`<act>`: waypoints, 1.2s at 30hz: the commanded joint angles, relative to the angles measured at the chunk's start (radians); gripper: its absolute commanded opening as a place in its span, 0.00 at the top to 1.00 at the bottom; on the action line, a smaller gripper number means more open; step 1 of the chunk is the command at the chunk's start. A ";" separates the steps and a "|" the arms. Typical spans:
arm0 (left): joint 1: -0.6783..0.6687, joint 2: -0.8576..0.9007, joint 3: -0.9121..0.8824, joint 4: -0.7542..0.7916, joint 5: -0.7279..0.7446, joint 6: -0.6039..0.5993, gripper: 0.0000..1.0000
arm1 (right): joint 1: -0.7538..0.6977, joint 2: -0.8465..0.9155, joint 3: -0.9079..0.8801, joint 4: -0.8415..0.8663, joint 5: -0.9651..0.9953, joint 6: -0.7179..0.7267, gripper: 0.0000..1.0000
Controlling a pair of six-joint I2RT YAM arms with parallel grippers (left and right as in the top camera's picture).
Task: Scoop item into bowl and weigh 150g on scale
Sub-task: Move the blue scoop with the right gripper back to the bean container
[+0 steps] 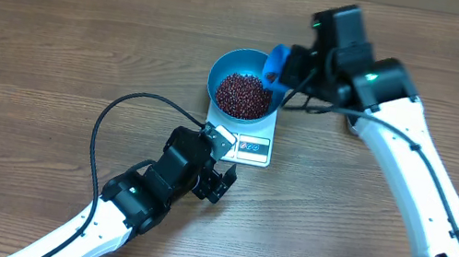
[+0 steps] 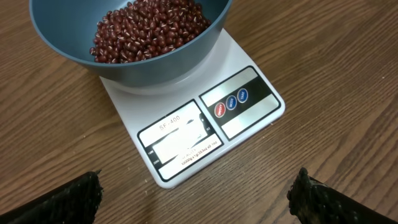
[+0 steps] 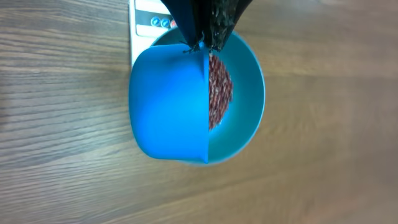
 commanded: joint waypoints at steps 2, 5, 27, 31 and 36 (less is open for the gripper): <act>0.000 0.002 -0.006 0.000 -0.013 -0.009 0.00 | -0.130 -0.025 0.031 0.010 -0.107 0.049 0.96; 0.000 0.002 -0.006 0.000 -0.013 -0.009 0.00 | -0.240 -0.027 0.031 0.005 -0.126 0.015 0.96; 0.000 0.002 -0.006 0.000 -0.013 -0.009 0.00 | -0.521 -0.047 0.031 -0.156 0.088 -0.457 0.96; 0.000 0.002 -0.006 0.000 -0.013 -0.009 0.00 | -0.520 -0.047 0.031 -0.171 0.170 -0.457 0.96; 0.000 0.002 -0.006 0.000 -0.013 -0.009 0.00 | -0.509 -0.047 0.031 -0.174 0.228 -0.457 0.96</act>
